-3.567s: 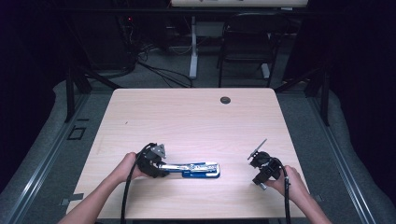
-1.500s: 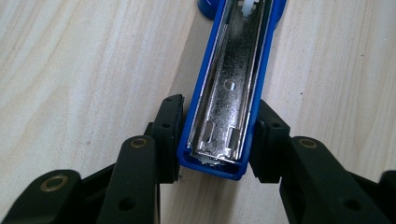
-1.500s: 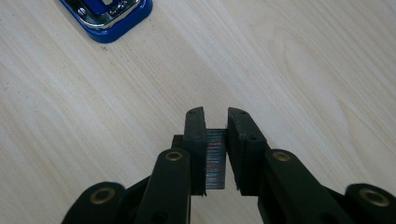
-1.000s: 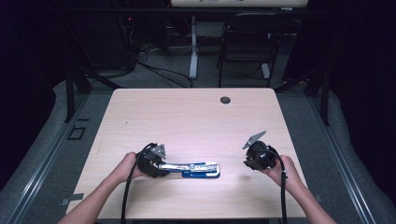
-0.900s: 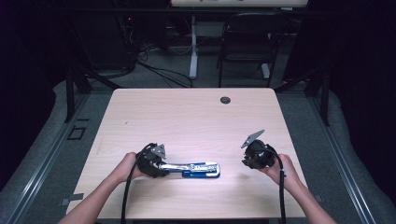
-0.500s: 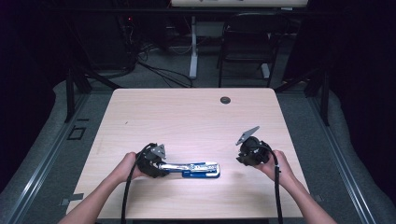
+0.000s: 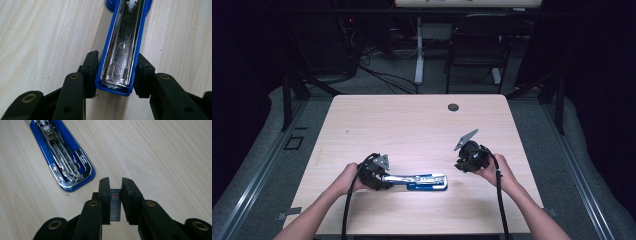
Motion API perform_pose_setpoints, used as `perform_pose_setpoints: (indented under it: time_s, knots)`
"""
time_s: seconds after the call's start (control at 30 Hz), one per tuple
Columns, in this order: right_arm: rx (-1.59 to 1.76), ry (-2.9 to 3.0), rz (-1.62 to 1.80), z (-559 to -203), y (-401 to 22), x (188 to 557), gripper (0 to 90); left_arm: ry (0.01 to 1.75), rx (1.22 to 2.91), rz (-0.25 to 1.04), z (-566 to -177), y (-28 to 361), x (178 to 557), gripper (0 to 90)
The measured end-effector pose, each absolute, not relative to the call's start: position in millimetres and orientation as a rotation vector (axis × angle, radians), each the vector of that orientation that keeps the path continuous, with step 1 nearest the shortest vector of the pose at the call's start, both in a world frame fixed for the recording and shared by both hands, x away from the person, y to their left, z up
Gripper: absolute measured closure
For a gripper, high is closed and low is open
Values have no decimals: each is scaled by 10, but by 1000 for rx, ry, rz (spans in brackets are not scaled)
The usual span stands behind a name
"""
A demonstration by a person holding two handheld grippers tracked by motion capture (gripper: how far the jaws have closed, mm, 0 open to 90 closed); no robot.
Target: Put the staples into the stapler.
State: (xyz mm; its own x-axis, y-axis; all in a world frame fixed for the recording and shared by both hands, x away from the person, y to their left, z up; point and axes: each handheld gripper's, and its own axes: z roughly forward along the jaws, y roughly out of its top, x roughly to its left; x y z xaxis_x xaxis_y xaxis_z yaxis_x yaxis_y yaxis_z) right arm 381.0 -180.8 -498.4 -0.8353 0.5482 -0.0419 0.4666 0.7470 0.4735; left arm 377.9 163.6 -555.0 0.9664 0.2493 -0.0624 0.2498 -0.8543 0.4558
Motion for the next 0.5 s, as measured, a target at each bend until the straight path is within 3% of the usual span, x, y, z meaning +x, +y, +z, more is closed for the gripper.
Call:
perform_pose_setpoints:
  time_s: [0.5]
  knots:
    - [709,2797,776,-4893,-1473,3981,787,347,2637,-6,-5556,1639,3790,612]
